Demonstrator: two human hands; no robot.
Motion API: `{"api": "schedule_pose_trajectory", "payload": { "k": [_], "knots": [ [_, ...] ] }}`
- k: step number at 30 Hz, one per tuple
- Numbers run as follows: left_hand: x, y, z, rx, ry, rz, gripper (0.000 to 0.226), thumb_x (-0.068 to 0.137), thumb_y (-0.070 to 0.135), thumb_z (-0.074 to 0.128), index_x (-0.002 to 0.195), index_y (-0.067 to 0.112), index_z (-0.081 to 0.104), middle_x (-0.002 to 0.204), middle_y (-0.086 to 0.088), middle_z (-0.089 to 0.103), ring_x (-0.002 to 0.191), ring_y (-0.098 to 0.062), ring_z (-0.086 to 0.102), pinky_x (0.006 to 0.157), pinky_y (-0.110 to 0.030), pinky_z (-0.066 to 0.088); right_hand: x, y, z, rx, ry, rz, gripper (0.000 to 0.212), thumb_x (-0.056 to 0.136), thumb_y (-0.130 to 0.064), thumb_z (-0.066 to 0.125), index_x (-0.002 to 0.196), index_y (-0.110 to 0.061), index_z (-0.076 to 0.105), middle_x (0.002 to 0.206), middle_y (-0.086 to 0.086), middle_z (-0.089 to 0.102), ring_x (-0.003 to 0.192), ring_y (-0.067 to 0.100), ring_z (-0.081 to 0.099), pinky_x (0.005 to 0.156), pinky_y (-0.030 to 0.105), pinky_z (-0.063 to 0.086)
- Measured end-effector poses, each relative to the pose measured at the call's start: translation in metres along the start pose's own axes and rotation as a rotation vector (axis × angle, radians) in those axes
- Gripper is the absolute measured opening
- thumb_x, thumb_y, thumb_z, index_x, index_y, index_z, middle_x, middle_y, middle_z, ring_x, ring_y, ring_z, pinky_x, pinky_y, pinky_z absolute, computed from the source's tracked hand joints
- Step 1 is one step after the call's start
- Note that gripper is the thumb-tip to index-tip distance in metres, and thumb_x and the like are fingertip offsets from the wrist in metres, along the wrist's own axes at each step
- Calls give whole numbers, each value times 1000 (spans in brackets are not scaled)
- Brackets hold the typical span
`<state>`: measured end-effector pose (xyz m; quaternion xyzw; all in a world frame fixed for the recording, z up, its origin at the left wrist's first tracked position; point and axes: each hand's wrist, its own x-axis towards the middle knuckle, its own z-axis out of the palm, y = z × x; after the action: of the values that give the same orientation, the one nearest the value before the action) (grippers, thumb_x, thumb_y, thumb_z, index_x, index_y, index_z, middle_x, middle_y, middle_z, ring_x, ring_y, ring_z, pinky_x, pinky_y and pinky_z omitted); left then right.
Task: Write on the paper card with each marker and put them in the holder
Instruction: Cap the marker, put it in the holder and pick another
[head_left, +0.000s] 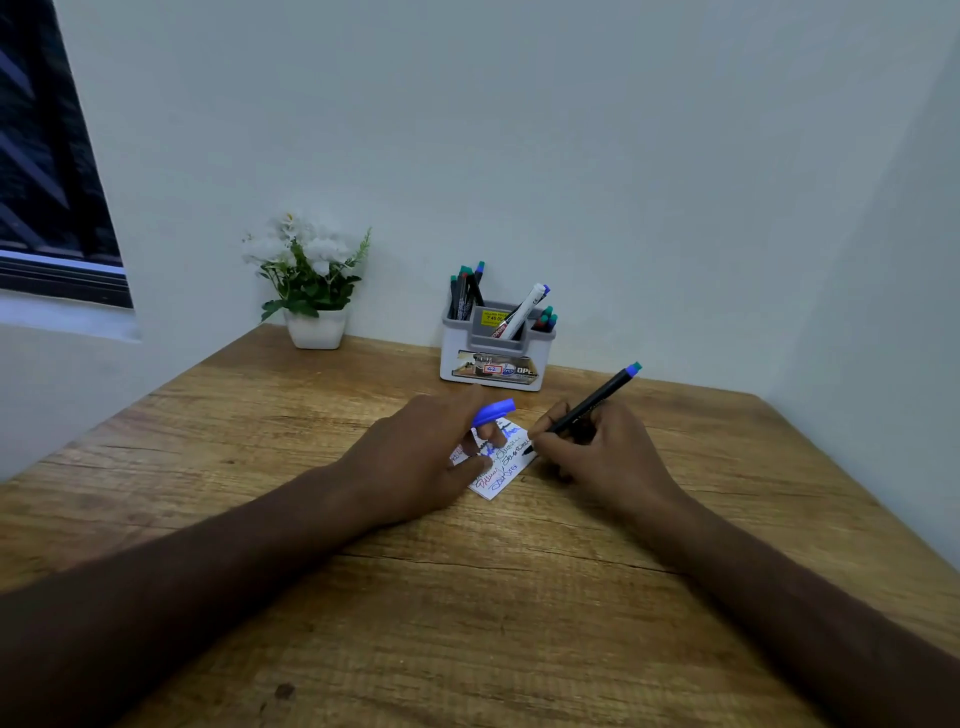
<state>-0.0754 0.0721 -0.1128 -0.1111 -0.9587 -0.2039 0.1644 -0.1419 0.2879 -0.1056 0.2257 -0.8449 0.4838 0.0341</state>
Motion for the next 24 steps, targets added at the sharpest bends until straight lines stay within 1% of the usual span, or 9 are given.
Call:
{"api": "schedule_pose_trajectory", "payload": {
  "k": [3,5,7,8,10,12,17,21,24],
  "knots": [
    [0,-1,3,65,-11,22,29,96,42,68,105,43,40,95,23,52,87,-5,49,73,-35,49,0,0,2,-44,-38,-28,8,88,-21,79,82,-25,81,78,-3,80,68,8,70,63,26,58],
    [0,-2,3,64,-23,25,28,97,42,67,106,42,41,93,23,51,84,-5,49,72,-34,49,0,0,2,-65,-44,-34,8,88,-21,78,81,-25,81,78,-3,79,73,14,73,66,32,60],
    [2,-2,2,49,-30,27,27,96,42,68,109,40,45,101,20,58,82,-3,51,73,-34,51,1,0,0,-65,-36,-25,8,87,-21,78,80,-23,80,79,2,79,80,24,74,71,44,63],
    [2,-3,1,46,-30,28,28,96,42,69,108,40,44,103,19,60,81,0,51,72,-33,51,1,1,1,-70,-35,-29,7,87,-21,78,80,-23,80,79,4,79,81,27,74,73,47,63],
    [2,-3,2,49,-24,29,29,96,42,69,106,42,41,98,20,57,81,1,50,70,-32,48,0,1,1,-87,-35,-49,7,87,-22,78,81,-24,80,78,2,79,79,24,73,70,43,62],
    [1,-4,4,57,-21,25,27,96,43,68,108,40,44,98,21,55,82,0,50,71,-33,50,0,0,2,-90,-27,-54,8,87,-21,79,81,-26,81,77,-2,80,77,19,74,69,36,62],
    [2,-4,3,53,-28,25,27,96,43,68,111,37,47,106,17,62,81,-1,51,73,-36,53,1,0,0,-86,-39,-25,8,88,-18,78,82,-22,80,77,2,80,80,25,76,76,48,64],
    [2,-4,2,63,-35,24,27,96,43,68,108,40,43,106,18,62,80,1,50,72,-34,51,2,-1,0,-93,-28,-15,7,89,-20,77,83,-21,81,79,4,80,83,27,76,79,52,64],
    [2,-3,2,55,-40,22,27,97,42,68,109,39,45,109,16,64,81,-3,51,71,-33,51,2,0,0,-70,-15,9,7,90,-22,77,84,-20,80,80,6,79,83,27,75,79,55,64]
  ]
}}
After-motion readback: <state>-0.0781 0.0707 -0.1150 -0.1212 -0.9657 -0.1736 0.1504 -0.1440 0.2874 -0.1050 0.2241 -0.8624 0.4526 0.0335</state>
